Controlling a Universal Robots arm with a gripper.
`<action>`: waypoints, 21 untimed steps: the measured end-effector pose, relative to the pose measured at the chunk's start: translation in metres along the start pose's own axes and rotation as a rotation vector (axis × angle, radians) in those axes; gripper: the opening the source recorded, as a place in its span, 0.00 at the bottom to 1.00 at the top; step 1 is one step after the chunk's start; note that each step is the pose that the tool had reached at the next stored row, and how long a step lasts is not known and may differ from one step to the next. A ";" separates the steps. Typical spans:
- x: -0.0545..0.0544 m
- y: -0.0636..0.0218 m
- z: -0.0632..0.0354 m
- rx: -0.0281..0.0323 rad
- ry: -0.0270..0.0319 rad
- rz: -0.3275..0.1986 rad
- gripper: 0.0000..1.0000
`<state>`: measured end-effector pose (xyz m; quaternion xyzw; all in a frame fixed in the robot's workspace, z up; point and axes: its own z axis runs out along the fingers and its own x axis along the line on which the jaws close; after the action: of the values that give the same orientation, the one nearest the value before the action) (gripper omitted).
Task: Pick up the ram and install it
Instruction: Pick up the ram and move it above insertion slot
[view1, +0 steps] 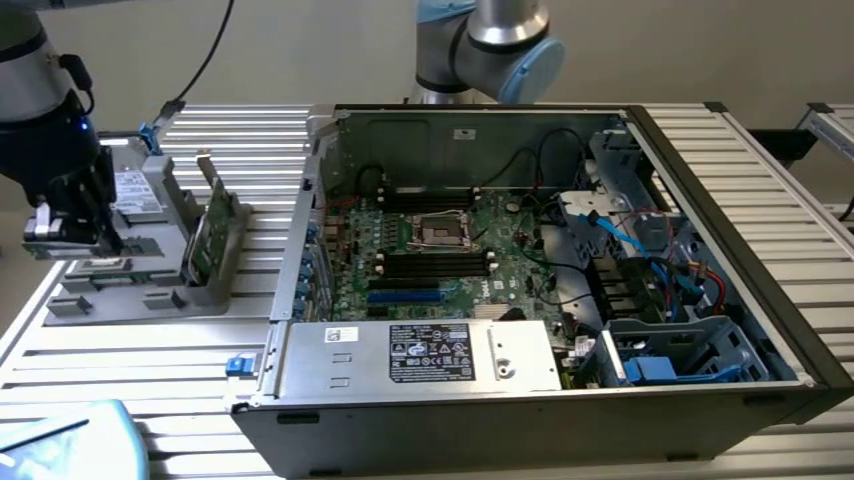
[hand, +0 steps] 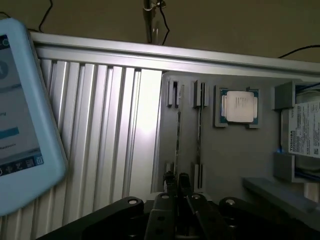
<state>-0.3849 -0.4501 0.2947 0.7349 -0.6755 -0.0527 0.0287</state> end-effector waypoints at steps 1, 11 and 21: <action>0.001 -0.0028 -0.0048 -0.0005 -0.0008 0.000 0.14; 0.008 -0.0321 -0.0517 -0.0034 -0.0104 -0.001 0.14; 0.013 -0.0688 -0.0840 -0.0042 -0.0250 -0.003 0.14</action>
<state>-0.3060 -0.4600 0.3698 0.7351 -0.6747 -0.0634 0.0217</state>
